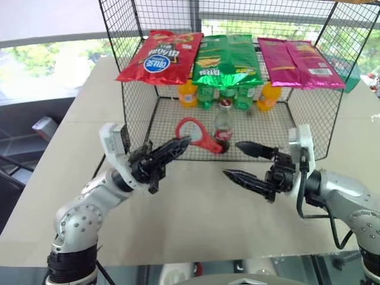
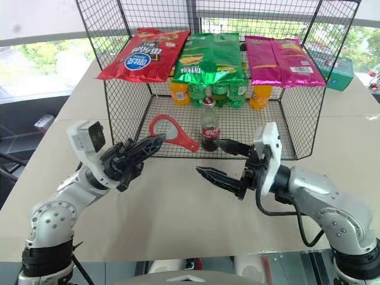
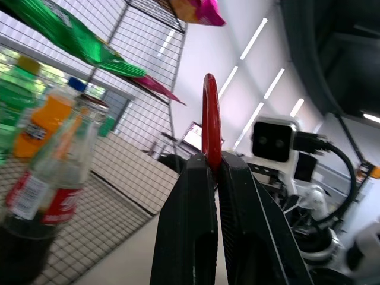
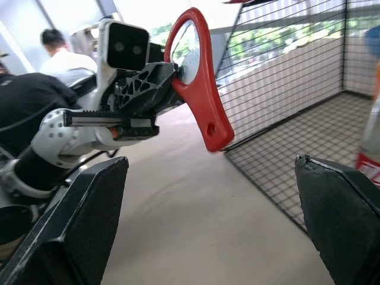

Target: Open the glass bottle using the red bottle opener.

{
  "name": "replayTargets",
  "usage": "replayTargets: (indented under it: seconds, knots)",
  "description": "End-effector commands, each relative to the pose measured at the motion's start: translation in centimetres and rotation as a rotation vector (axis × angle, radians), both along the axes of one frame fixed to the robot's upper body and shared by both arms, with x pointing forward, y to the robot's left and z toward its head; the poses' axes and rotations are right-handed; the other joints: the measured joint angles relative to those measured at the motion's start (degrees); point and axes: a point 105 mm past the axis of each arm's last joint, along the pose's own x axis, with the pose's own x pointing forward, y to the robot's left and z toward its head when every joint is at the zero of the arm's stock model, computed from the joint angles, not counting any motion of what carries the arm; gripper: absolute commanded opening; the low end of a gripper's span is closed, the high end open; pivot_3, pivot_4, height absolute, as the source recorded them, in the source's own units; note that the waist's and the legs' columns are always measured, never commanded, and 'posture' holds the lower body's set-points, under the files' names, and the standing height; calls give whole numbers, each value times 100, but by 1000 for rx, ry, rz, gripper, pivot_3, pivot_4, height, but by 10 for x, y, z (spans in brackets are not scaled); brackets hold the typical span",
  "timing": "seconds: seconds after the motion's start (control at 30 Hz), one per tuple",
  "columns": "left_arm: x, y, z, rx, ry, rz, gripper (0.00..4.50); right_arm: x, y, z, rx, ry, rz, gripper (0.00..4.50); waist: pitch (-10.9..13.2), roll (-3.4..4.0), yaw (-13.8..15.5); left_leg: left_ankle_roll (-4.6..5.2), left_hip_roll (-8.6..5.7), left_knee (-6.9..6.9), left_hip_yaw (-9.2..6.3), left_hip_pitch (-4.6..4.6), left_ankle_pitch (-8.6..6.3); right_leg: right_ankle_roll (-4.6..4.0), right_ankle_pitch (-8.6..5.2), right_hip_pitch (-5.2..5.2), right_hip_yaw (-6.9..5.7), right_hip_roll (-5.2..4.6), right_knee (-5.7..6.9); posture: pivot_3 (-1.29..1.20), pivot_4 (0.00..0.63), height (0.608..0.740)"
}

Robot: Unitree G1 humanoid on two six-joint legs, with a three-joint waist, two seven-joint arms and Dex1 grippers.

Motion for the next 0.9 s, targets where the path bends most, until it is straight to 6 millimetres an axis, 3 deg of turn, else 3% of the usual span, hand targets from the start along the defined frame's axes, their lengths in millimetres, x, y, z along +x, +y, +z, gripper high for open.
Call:
replayTargets:
  seconds: [0.03, 0.27, 0.3, 0.37, 0.63, 0.9]
  knots:
    - [-14, -9, 5, 34, -60, -85, 64, -2, 7, 10, 31, -1, 53, 4500, 0, 0, -6, 0, 0, 0, 0, 0, 0, 0, 0, 0, 0, 0, 0, 0, 150, 740]
    - [-23, -23, -2, 99, -123, -175, 64, -3, 20, 9, 48, 48, 119, 4500, 0, 0, -9, 0, -3, 0, -1, -20, 0, 0, 0, -15, 0, 0, -3, 0, 150, 740]
    - [-24, -24, -2, 103, -129, -186, 3, -3, 22, 9, 51, 55, 126, 4254, 0, 0, -10, 0, -3, 0, -1, -26, 0, 0, 0, -22, 0, 0, -3, 0, 150, 740]
    - [-25, -26, -3, 105, -139, -193, 0, -6, 25, 7, 53, 71, 142, 3674, 0, 1, -11, 0, -3, 0, -1, -33, 0, 0, 0, -29, 0, 1, -3, 0, 150, 740]
    - [-24, -27, 0, 105, -172, -205, 0, -11, 24, 1, 41, 105, 159, 76, 0, 1, -11, 0, -2, 0, -4, -36, 0, 1, 0, -30, -2, 0, -4, 0, 150, 740]
    - [-23, -29, 3, 104, -178, -221, 0, -14, 21, -3, 26, 107, 170, 76, 0, 1, -12, 0, -2, 0, -6, -36, 0, 1, 0, -30, -4, 1, -4, 0, 150, 740]
